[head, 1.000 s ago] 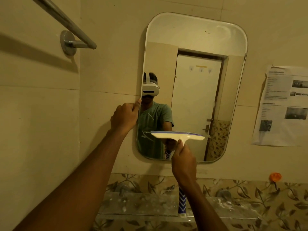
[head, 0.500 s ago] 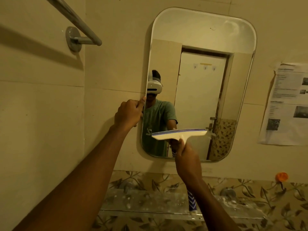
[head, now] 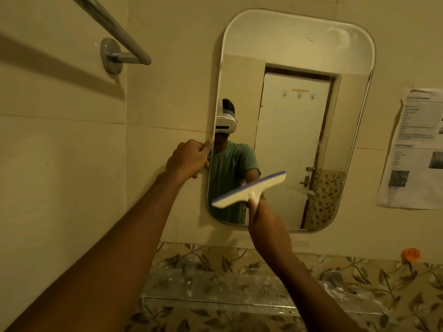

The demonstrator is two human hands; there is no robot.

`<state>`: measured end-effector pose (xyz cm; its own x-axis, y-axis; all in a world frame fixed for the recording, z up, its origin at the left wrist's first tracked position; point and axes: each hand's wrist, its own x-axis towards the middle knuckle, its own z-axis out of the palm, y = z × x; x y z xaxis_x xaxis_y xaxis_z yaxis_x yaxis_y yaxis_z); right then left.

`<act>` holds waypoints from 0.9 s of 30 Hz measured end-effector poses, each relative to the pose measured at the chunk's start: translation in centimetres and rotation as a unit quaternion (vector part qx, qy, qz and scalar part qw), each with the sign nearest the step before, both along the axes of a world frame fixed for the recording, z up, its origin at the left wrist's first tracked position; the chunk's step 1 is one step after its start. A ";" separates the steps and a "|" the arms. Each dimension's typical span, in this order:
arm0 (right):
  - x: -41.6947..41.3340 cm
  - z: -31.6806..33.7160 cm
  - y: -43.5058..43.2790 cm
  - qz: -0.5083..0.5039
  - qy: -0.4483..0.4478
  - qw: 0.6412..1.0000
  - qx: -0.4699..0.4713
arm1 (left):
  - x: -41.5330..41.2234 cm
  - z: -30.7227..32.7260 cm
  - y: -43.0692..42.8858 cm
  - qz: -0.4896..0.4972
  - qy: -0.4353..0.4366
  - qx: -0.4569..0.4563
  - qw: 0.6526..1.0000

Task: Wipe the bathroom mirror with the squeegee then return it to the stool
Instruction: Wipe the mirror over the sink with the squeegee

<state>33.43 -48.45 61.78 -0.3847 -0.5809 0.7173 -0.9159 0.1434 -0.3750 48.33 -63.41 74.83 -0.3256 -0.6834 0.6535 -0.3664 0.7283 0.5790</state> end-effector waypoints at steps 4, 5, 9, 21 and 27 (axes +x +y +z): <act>-2.3 -1.7 2.7 -0.037 0.055 0.994 0.087 | -0.2 -0.3 0.4 0.017 0.006 -0.003 1.000; -2.5 -1.3 3.0 -0.033 0.059 0.994 0.091 | -0.2 -0.5 0.5 0.019 0.008 0.000 1.000; -1.3 2.5 1.5 0.022 0.113 0.991 0.061 | -0.3 -0.7 0.9 0.031 0.014 0.010 0.999; -7.7 3.6 3.0 0.032 0.339 0.922 0.183 | -1.0 -1.1 1.1 0.062 0.047 0.023 0.997; -9.1 3.8 4.0 0.057 0.328 0.925 0.184 | -2.0 -2.1 1.6 0.123 0.071 0.027 0.989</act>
<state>24.29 -44.40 65.58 0.1424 -0.8419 0.5204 -0.9458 0.0393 0.3224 46.35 -61.84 72.73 -0.0513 -0.7651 0.6418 -0.4411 0.5940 0.6728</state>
